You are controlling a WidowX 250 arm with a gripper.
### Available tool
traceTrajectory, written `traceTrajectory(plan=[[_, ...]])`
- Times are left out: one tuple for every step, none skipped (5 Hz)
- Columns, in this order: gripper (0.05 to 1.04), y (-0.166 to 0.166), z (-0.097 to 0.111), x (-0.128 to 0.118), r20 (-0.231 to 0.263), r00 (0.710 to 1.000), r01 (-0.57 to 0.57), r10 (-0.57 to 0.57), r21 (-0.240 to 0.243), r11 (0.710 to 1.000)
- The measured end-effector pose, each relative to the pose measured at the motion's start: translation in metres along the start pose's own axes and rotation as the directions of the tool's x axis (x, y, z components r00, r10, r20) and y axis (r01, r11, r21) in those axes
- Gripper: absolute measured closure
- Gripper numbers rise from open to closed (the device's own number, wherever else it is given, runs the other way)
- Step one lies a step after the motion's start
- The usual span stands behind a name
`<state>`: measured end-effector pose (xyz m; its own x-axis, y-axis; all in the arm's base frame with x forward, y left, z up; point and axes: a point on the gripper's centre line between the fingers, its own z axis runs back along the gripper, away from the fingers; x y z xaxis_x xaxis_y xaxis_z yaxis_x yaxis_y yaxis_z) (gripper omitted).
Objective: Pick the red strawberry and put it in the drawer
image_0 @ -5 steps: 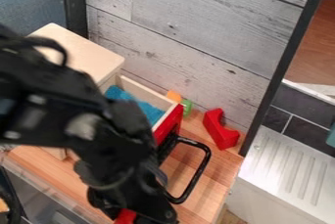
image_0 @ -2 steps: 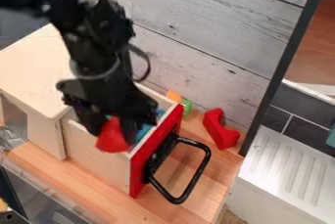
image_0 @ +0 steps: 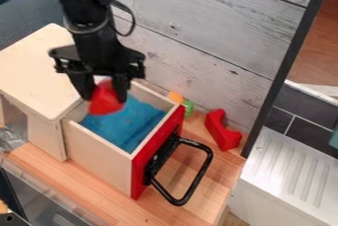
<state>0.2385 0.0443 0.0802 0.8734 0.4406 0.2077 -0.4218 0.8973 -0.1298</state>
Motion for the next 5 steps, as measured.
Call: traceTrajectory(plan=[[0.4, 0.005, -0.005, 0.003, 0.002, 1.0, -0.012, 0.012, 0.018, 1.0], [0.121, 0.006, -0.005, 0.004, 0.011, 1.0, -0.023, 0.023, 0.025, 0.999], [0.077, 0.005, -0.001, -0.006, -0.012, 1.0, 0.004, -0.004, 0.024, 1.0], [0.082, 0.006, 0.025, -0.021, -0.042, 0.999, 0.033, -0.032, 0.016, 0.999], [0.084, 0.022, 0.048, -0.043, -0.136, 0.985, 0.122, -0.107, 0.105, 0.987]])
